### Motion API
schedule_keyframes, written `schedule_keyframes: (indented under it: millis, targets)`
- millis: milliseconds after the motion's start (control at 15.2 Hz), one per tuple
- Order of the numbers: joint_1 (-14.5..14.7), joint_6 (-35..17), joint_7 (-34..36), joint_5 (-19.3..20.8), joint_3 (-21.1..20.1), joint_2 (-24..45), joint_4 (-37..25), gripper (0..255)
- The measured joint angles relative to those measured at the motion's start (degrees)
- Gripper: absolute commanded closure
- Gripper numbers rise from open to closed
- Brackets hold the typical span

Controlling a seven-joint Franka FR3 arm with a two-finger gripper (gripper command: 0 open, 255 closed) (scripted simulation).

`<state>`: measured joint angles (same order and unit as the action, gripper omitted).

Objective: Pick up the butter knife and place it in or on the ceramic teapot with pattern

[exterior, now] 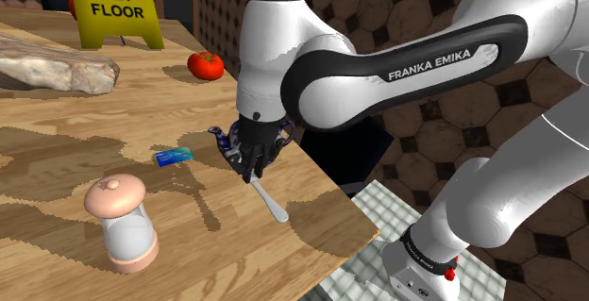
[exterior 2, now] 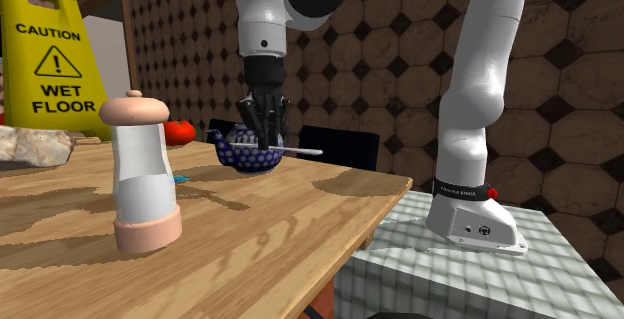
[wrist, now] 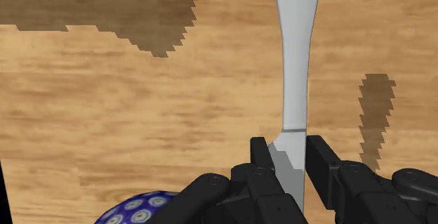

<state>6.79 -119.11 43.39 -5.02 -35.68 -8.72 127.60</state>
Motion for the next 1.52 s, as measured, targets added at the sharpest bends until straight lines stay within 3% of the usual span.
schedule_keyframes:
  millis: [1518]
  targets:
    - [-0.33, 18.19, -1.89, -1.59, 2.30, -4.49, -14.26, 255]
